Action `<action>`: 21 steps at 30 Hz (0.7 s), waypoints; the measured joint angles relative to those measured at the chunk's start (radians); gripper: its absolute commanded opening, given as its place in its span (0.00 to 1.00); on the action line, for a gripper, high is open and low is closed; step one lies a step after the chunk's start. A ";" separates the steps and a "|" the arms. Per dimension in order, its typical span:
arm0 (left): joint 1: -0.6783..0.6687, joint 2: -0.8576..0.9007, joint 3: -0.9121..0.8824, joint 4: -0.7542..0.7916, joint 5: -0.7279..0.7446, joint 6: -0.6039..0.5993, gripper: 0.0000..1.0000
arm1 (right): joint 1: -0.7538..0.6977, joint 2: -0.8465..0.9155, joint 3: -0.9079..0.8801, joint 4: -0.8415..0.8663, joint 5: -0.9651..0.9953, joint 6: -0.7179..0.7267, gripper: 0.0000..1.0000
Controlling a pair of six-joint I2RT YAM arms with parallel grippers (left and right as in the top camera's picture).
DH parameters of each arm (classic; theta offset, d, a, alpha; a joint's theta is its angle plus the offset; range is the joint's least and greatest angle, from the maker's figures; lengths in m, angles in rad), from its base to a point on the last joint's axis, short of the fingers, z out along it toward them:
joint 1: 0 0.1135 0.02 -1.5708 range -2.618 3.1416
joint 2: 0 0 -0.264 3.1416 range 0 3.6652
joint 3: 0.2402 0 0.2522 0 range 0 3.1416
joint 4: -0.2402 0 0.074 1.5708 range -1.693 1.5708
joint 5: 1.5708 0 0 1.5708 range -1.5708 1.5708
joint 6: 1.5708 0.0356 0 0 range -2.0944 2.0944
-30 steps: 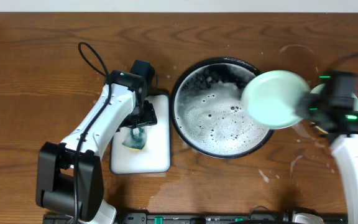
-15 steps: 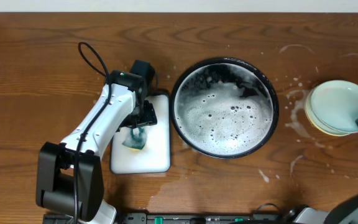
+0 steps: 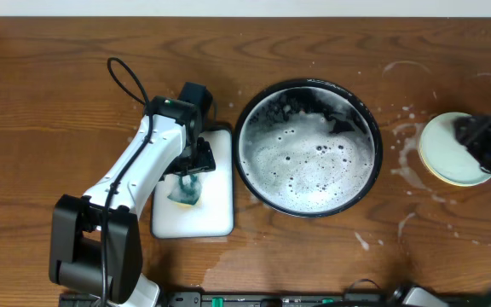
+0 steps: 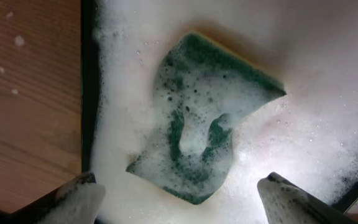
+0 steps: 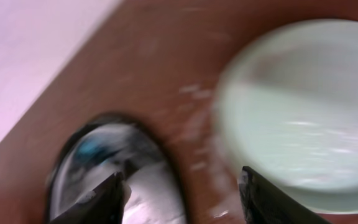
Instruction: Clean dirty plates on tray and stack at the side
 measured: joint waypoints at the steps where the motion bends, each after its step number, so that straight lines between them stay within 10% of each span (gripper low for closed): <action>1: 0.000 0.000 0.000 0.000 0.000 0.000 0.86 | 0.038 -0.051 0.000 -0.021 -0.014 -0.007 0.58; 4: 0.000 0.000 0.000 0.000 0.000 0.000 0.86 | 0.174 -0.206 0.002 -0.101 -0.048 -0.043 0.64; 6: 0.000 0.000 0.000 0.000 0.000 0.000 0.86 | 0.286 -0.319 0.002 -0.153 -0.069 -0.064 0.99; 21: 0.000 0.000 0.000 0.000 0.000 0.000 0.86 | 0.501 -0.558 0.002 -0.338 -0.063 -0.113 0.99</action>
